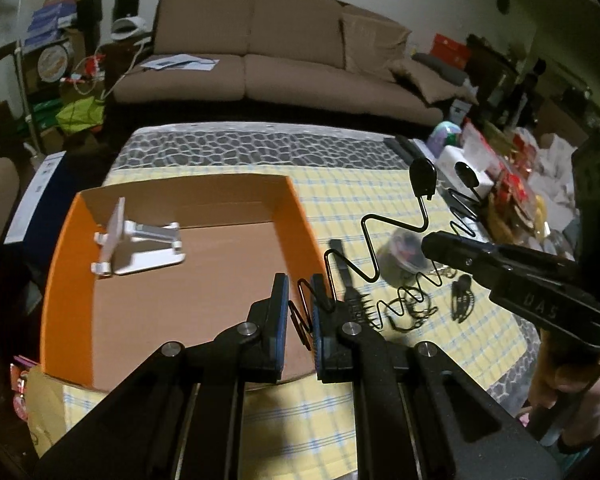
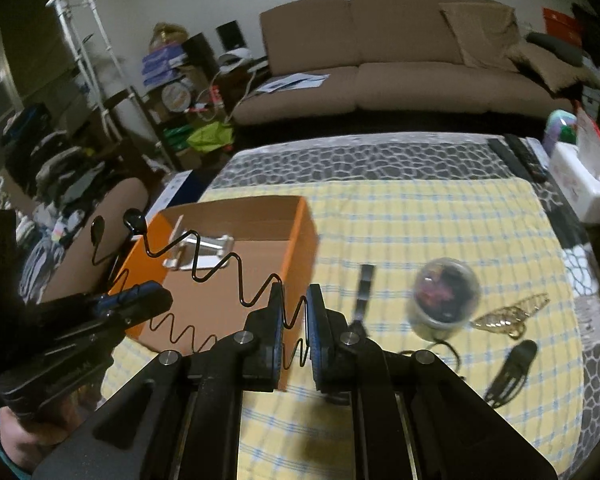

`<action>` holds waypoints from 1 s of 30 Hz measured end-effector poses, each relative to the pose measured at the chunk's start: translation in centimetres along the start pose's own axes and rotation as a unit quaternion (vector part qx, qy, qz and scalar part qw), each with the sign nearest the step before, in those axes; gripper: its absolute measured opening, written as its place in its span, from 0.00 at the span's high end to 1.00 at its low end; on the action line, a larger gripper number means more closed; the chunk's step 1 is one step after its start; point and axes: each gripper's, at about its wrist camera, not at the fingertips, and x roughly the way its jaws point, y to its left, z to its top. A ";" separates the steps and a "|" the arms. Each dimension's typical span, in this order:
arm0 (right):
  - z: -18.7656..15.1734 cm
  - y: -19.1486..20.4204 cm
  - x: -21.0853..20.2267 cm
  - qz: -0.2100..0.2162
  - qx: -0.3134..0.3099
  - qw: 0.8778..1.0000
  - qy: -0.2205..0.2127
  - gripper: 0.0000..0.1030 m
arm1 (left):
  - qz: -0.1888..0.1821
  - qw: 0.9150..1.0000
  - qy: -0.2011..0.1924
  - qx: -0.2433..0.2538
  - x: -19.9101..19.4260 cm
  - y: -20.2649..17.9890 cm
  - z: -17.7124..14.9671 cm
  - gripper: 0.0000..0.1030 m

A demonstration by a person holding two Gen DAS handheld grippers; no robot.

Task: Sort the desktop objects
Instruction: 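Lift the black coiled earphone cable with both grippers over the orange box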

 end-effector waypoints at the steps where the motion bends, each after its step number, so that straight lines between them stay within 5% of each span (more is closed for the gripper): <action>1: 0.0 0.4 0.3 0.003 -0.002 1.000 0.003 0.90 | 0.002 1.000 0.002 -0.001 0.0 0.4 0.0 0.90; 13: -0.7 3.8 5.8 0.025 0.004 0.998 0.060 0.90 | 0.021 0.999 0.047 -0.014 2.3 5.9 -1.4 0.90; 30: -1.9 4.6 12.5 0.001 -0.022 0.989 0.144 0.90 | 0.038 0.990 0.139 -0.008 8.6 8.9 -2.4 0.90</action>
